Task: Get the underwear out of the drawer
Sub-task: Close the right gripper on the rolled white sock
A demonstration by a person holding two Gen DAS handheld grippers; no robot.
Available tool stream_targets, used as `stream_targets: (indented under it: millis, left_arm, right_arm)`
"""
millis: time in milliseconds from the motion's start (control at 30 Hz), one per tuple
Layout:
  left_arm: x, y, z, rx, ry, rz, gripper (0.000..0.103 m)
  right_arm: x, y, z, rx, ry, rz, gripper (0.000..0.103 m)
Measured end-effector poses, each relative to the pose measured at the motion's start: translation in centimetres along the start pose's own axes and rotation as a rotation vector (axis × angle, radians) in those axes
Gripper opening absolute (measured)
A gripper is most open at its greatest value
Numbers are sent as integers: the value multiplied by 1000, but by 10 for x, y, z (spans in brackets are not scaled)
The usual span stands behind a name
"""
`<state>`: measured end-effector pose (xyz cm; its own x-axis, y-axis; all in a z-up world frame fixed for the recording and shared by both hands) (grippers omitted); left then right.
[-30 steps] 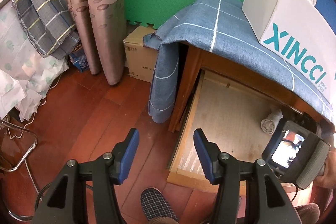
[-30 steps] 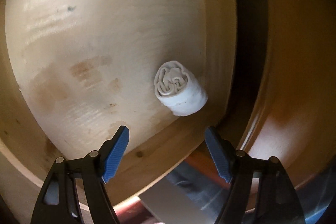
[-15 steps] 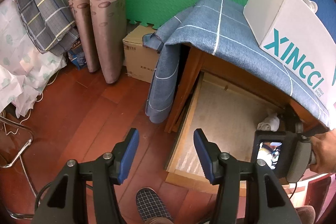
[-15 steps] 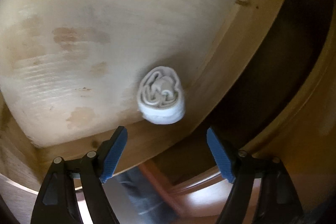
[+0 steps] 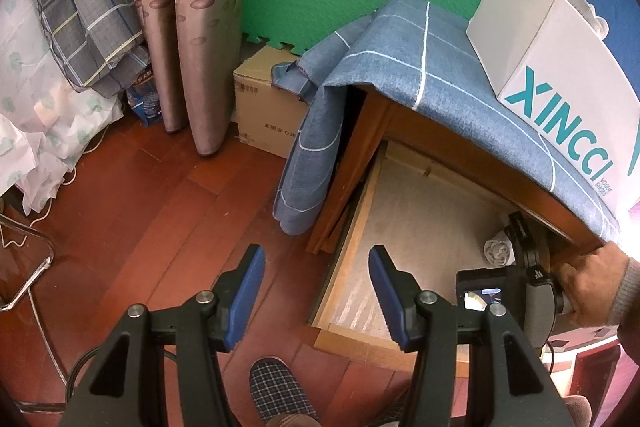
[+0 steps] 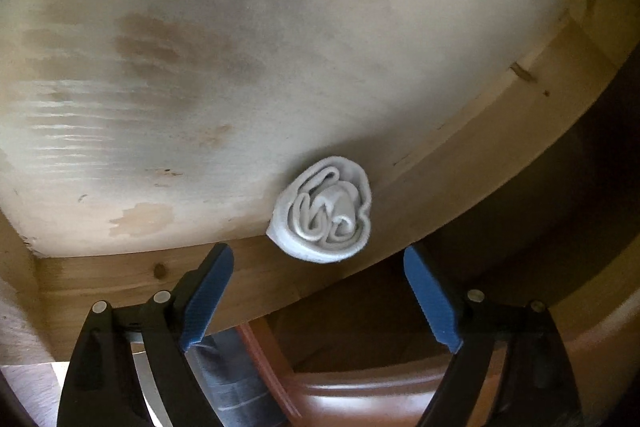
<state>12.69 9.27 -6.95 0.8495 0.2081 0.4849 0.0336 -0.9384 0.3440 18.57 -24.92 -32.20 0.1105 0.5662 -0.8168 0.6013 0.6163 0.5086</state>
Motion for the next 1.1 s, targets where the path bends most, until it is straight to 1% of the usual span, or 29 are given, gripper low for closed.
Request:
stream_targets:
  millis: [200,367,400,500,567,600,667,700,733,767,833,933,1067,1100]
  left_arm:
    - [-1,-2,0,8,-4,-9,55]
    - [-1,-4,0,9,-4,-18,55]
    - [-1,-4,0,9,-4,-18,55]
    - [-1,-4,0,4,-5,-20,55]
    - [-1,-5,0,2,-5,-24,55]
    - [-1,-5,0,1,-5,-25,55]
    - [-1,-5,0,-1,-5,-29,55]
    - [0,-5,0,-2,-3,-31,55]
    - [0,-5,0,-3,-3,-33,55]
    - [0,-5,0,-5,-3,-34,55]
    - [1,-5,0,-4,-3,-34,55]
    - [0,-5,0,-5,-4,-35,55]
    - [1,-5,1,-2,-2,-34,55]
    - [0,-5,1,-2,-4,-35,55]
  right_arm:
    - [5,3,13,-59,-6,-67,85]
    - [8,1,20,-64,-13,-109,85]
    - [12,3,11,-67,-17,-121,85]
    - [10,-3,19,-65,-38,-146,85]
    - [11,-5,21,-55,-40,-147,85]
    - [10,-7,28,-53,-39,-148,85]
    - [12,-10,29,-59,-26,-146,77]
    - [12,-10,31,-65,-22,-141,66]
    - [13,-9,31,-72,-23,-133,60]
    - [14,-7,31,-80,-23,-120,58]
    - [16,-7,28,-77,-15,-91,47]
    - [17,0,26,-75,-10,-47,42]
    - [17,12,22,-76,2,44,40]
    - [16,8,26,-73,6,66,40]
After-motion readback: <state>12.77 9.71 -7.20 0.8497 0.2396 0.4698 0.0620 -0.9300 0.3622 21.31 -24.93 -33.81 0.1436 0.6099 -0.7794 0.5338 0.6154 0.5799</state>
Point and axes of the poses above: each gripper's, at about its wrist camera, not at the fingertips, and z roughly the way its jaws point, y to its right, x to its top, the point moved 10 cm from there along z, roughly the way its jaws point, and after that the axes turned 11 degrees about -x, right-handed, at the moved point
